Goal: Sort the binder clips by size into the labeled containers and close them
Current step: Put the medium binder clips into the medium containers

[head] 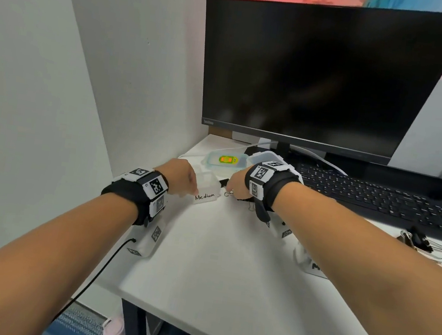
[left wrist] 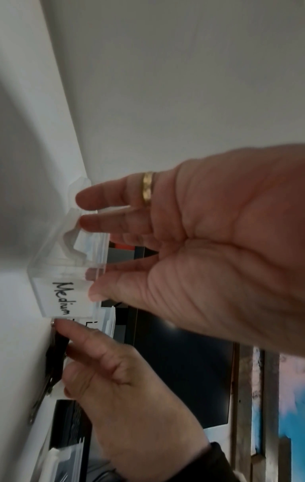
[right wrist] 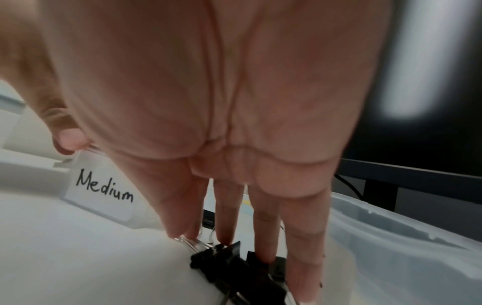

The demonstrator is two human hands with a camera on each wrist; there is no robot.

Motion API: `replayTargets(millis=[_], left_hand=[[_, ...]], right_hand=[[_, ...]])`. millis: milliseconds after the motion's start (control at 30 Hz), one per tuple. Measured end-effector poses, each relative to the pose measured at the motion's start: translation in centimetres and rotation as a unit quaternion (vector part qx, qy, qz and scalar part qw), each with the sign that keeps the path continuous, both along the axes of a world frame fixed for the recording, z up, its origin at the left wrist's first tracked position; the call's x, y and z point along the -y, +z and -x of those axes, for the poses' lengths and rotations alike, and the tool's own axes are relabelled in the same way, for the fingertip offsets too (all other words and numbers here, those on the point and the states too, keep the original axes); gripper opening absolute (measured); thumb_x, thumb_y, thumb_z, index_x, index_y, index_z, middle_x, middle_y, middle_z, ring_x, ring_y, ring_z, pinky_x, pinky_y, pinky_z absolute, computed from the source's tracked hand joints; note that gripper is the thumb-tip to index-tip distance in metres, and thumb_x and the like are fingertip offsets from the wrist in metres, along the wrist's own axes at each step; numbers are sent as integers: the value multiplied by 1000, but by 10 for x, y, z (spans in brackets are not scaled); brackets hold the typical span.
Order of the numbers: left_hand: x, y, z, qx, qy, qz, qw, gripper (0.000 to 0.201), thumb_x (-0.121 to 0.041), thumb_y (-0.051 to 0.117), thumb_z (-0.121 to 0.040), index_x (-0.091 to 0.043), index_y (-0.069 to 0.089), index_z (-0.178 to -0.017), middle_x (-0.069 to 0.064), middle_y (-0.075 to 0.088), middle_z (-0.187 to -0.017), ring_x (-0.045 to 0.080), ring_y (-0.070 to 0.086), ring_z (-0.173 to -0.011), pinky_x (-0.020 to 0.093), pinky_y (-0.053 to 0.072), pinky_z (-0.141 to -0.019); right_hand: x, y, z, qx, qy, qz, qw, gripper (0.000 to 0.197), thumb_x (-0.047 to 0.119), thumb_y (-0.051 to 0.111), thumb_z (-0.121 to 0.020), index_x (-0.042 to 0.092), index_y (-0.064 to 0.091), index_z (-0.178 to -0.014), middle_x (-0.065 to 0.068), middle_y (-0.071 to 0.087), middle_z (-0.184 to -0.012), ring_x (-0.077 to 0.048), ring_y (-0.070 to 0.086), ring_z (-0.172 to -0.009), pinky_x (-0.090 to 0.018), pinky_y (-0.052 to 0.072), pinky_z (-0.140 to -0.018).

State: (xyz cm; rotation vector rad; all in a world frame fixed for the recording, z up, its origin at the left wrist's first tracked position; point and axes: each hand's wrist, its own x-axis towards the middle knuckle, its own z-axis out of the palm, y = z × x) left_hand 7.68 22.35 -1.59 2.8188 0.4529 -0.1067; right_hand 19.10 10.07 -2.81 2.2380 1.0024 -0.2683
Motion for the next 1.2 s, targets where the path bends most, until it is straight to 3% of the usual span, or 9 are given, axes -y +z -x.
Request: replayTargets(millis=[167, 300, 533, 800, 867, 967, 1033, 1100, 1200], left_hand=[[-4, -1, 0, -12, 1, 4, 1000, 16, -24, 66, -84, -20, 65, -68, 1, 68, -76, 18, 64, -85, 31, 52, -85], [-2, 1, 4, -18, 5, -4, 1000, 18, -25, 65, -85, -20, 62, -68, -1, 65, -74, 15, 59, -79, 28, 50, -81], [3, -1, 12, -4, 11, 19, 1000, 21, -27, 67, -84, -21, 62, -64, -1, 68, -74, 15, 62, -82, 30, 51, -84], [10, 0, 22, -13, 3, 47, 999, 17, -32, 73, -79, -19, 72, -89, 2, 72, -87, 21, 64, -95, 30, 50, -85], [12, 1, 23, -7, 1, 38, 999, 32, -34, 75, -78, -19, 66, -105, -1, 64, -106, 19, 58, -101, 28, 44, -84], [15, 2, 25, -11, 9, 35, 999, 63, -39, 77, -75, -19, 50, -128, -2, 52, -126, 18, 53, -105, 25, 42, -83], [15, 3, 26, -34, 16, 28, 999, 78, -46, 77, -73, -21, 41, -137, -1, 51, -131, 19, 53, -112, 27, 43, -92], [15, 5, 28, -79, 26, -1, 997, 92, -54, 76, -70, -22, 32, -144, -2, 47, -138, 20, 49, -124, 32, 39, -103], [15, 8, 33, -162, 36, -57, 984, 102, -61, 73, -68, -18, 26, -148, 1, 42, -146, 24, 45, -130, 35, 38, -105]], right_hand=[[4, 0, 4, -2, 11, 24, 1000, 44, 19, 40, -97, 19, 46, -140, -3, 49, -141, -25, 50, -126, -38, 40, -107], [8, 2, 8, 7, 10, 20, 1000, 42, 23, 34, -100, 12, 44, -140, -8, 49, -139, -28, 50, -125, -37, 40, -105], [12, 0, 17, -7, -5, -5, 1000, 37, 25, 45, -95, 10, 54, -128, -7, 58, -127, -29, 57, -115, -39, 45, -100], [27, 7, 35, -36, -18, -39, 998, 39, 25, 45, -96, 12, 55, -130, -8, 56, -131, -25, 52, -103, -38, 43, -102], [32, 11, 41, -47, -21, -62, 997, 40, 30, 47, -96, 17, 54, -133, -3, 57, -131, -25, 55, -113, -37, 43, -104], [41, 19, 48, -70, -26, -90, 993, 37, 30, 49, -96, 17, 56, -130, -3, 60, -127, -22, 56, -95, -32, 46, -98], [47, 24, 54, -75, -36, -101, 991, 37, 27, 49, -96, 16, 57, -131, -4, 61, -127, -21, 56, -89, -32, 48, -95], [48, 27, 57, -81, -39, -101, 991, 36, 24, 49, -96, 14, 59, -130, -5, 61, -129, -23, 63, -102, -30, 49, -96], [46, 31, 55, -107, -58, -99, 988, 34, 18, 49, -96, 13, 61, -128, -4, 63, -126, -20, 61, -115, -28, 49, -96]])
